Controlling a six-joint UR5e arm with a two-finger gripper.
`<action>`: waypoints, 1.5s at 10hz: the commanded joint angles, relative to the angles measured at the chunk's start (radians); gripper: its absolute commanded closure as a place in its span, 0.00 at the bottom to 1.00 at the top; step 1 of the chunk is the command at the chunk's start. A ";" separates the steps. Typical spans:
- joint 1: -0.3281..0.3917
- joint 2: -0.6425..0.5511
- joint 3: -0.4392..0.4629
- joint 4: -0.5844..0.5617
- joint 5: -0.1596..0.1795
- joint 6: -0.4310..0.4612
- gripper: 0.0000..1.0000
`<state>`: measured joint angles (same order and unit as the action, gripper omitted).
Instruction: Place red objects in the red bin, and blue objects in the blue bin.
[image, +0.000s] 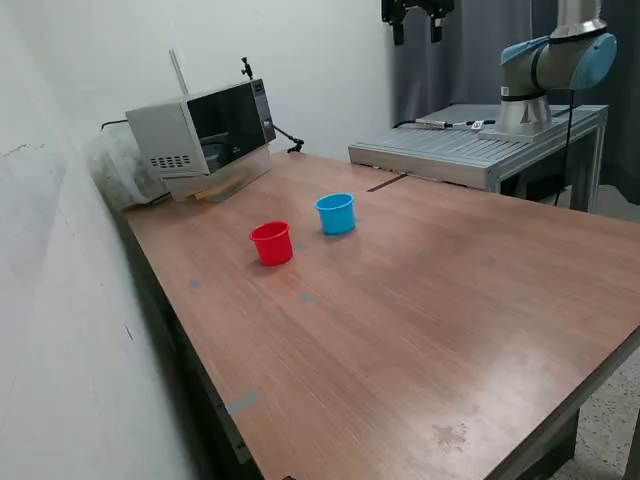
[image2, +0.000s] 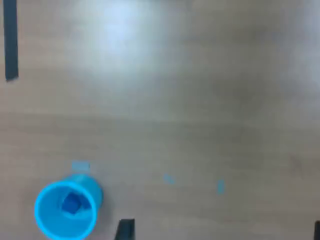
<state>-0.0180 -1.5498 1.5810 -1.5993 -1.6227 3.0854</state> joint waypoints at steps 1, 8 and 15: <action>0.010 -0.097 0.033 0.100 0.001 0.001 0.00; 0.069 -0.199 0.131 0.371 0.009 -0.001 0.00; 0.053 -0.219 0.163 0.415 0.006 -0.004 0.00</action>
<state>0.0365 -1.7680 1.7431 -1.1849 -1.6163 3.0819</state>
